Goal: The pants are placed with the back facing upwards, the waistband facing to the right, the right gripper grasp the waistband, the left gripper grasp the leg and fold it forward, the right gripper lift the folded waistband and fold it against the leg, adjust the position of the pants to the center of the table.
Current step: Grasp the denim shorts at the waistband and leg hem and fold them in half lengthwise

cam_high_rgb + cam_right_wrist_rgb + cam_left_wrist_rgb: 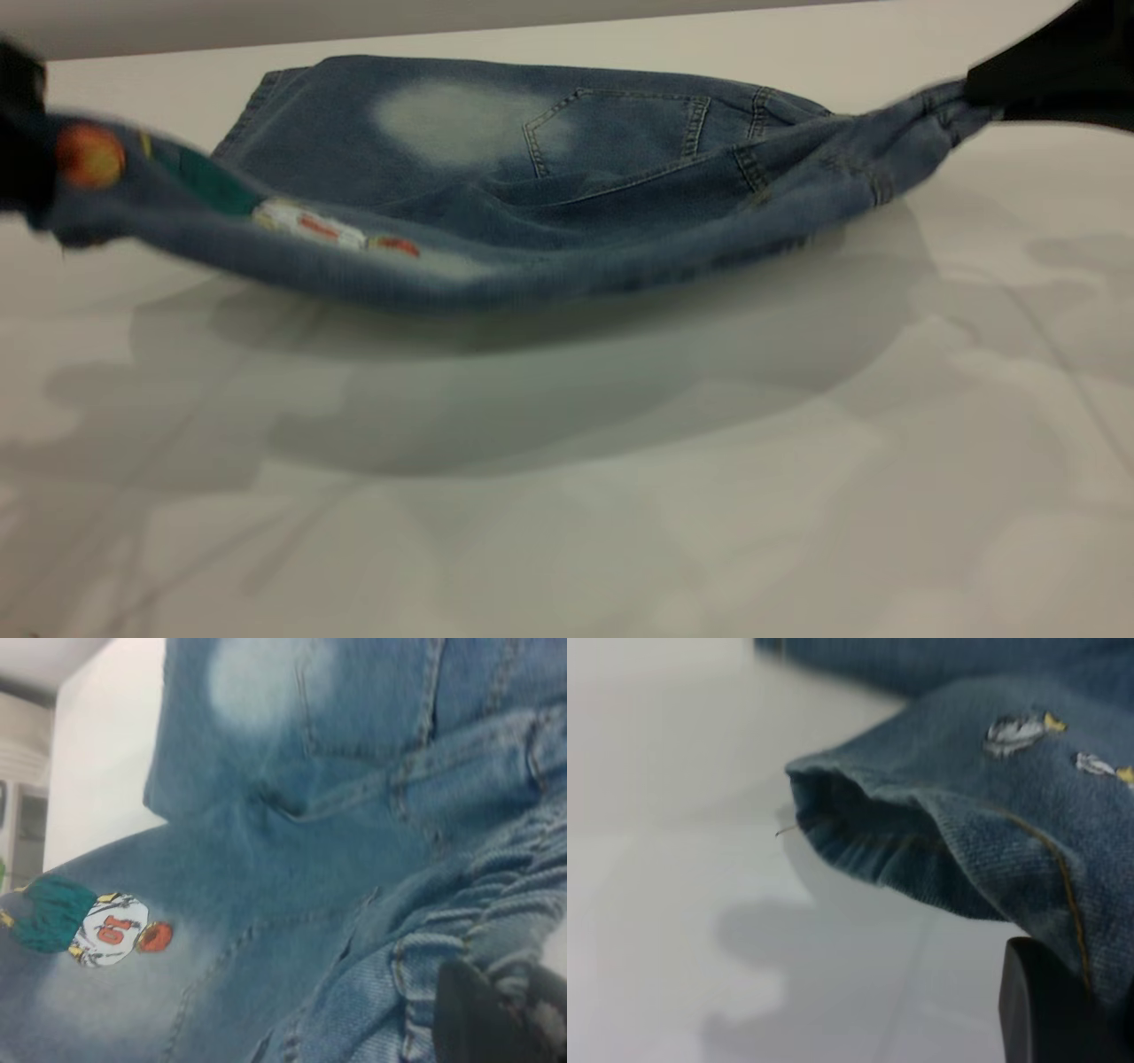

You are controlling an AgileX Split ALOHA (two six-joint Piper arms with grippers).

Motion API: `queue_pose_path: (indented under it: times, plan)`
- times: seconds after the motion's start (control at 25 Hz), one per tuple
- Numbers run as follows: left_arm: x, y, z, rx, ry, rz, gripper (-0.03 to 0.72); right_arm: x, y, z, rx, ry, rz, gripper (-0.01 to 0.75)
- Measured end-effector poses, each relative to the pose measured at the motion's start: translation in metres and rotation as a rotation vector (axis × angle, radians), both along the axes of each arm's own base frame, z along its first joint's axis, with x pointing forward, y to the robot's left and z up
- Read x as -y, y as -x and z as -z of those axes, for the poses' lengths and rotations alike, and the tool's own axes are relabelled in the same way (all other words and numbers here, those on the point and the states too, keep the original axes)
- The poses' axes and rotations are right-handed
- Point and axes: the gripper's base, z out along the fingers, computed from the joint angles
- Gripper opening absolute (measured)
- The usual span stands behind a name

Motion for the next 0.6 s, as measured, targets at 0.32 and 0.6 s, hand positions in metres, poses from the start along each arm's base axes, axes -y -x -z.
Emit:
queue_pose_path:
  times: [0.32, 0.6]
  plan:
    - [0.004, -0.018, -0.019, 0.093, 0.014, 0.005, 0.096, 0.006, -0.029, -0.021, 0.034, 0.002, 0.010, 0.027]
    - [0.008, -0.039, -0.001, 0.074, 0.011, 0.005, 0.096, 0.011, -0.049, -0.019, 0.001, -0.002, 0.016, 0.027]
